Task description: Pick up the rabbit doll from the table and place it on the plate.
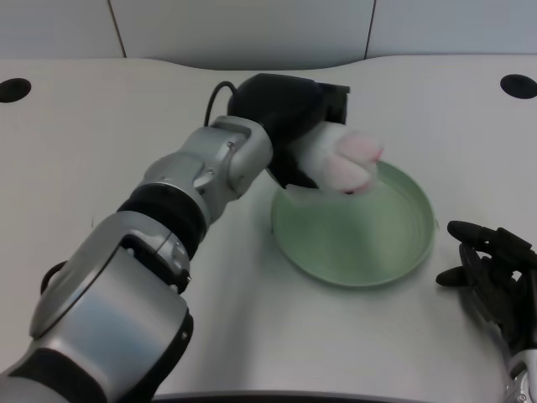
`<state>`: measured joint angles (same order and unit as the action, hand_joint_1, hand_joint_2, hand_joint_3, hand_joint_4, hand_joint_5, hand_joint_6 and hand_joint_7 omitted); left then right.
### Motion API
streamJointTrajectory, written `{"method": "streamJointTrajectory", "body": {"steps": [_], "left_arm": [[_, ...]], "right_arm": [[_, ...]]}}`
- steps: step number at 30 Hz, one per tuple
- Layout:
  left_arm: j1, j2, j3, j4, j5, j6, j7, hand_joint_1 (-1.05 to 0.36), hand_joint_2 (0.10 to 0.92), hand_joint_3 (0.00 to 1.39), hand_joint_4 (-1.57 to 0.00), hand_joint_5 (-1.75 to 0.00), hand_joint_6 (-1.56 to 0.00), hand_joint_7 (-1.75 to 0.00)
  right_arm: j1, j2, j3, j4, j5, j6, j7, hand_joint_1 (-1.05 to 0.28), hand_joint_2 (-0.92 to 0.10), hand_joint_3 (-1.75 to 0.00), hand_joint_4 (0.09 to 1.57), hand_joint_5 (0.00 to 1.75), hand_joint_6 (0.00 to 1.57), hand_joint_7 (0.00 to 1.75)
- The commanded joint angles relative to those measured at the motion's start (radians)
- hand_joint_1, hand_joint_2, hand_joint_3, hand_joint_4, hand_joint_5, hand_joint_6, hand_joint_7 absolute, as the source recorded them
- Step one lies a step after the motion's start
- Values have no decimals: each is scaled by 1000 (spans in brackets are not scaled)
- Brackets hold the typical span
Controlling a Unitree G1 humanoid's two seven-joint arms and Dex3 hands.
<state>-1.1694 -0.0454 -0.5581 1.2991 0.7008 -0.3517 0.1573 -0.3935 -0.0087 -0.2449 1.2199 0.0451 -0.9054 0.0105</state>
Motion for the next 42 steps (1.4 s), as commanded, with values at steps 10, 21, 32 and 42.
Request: {"method": "streamJointTrajectory", "body": {"steps": [10,21,32,42], "left_arm": [[-11,-86,-39,28,16,33,-18,-329,742,347,-755,-1568,-706,-1317],[4,-79,-56,46,13,66,-116,-674,827,30,-522,-1153,-547,-800],[-3,-66,-79,46,30,84,-194,-930,879,7,-2,-427,-110,-7],[-8,-47,-61,42,26,138,-187,-1010,921,56,1,0,1,1]], "right_arm": [[0,2,6,11,-19,-35,-46,-354,-921,-313,946,1117,947,443],[7,0,23,9,-36,-47,-74,-359,-921,-306,915,1107,900,456],[5,2,25,10,-31,-54,-78,-361,-921,-319,911,1111,898,471],[-2,-5,16,19,-19,-41,-56,-344,-921,-311,908,1103,890,478]]}}
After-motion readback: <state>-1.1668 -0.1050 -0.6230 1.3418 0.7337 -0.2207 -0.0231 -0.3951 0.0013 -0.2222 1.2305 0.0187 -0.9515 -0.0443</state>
